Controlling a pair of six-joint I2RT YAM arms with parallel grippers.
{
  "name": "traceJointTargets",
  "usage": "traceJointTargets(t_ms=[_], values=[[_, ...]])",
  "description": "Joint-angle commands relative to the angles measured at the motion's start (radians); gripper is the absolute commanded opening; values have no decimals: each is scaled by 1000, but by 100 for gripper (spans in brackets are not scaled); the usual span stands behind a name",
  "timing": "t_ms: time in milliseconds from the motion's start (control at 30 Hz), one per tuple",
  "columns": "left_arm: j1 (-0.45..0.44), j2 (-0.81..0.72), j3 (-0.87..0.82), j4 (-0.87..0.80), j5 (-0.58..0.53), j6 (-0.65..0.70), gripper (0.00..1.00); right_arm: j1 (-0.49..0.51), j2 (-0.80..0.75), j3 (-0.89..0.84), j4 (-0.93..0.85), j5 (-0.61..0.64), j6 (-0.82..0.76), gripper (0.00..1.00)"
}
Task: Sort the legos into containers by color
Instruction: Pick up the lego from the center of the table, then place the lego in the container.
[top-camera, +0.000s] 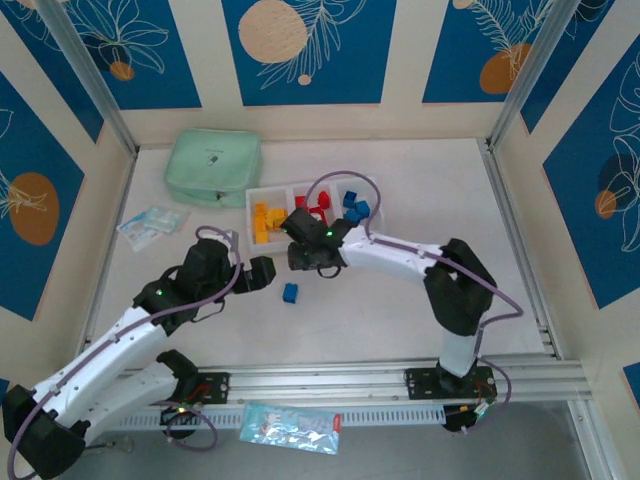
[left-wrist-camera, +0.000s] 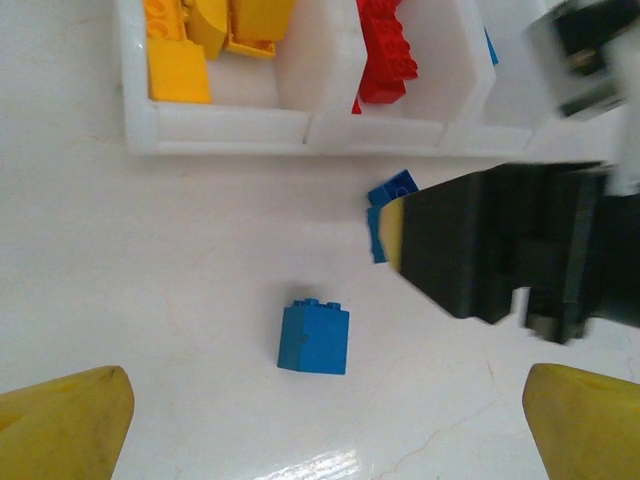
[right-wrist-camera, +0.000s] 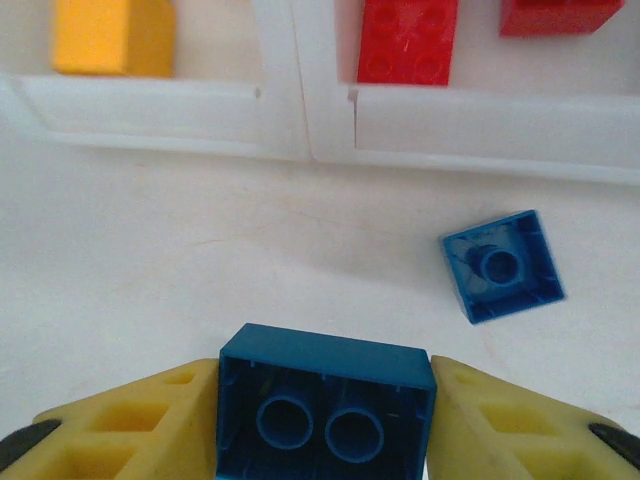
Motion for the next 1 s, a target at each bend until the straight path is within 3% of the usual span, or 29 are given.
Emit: traceJointTargets(t_ms=[0,233,500,800,967], values=[[10,37,55,29,61,2,99,-37,-78,-33,-28,10,-27,49],[2,139,92,97,116,3,99,-200,-145,-40,-49,3,-118,49],[-48,299,140,211,160,-13,99,-382,-35,40,-34,3,-211,49],[-61,433,217,250,170,9,99,-445,140,192,-36,38,-264,50],[-61,451,238,241,165,21,99,-455,178,236,-54,43,-261,59]])
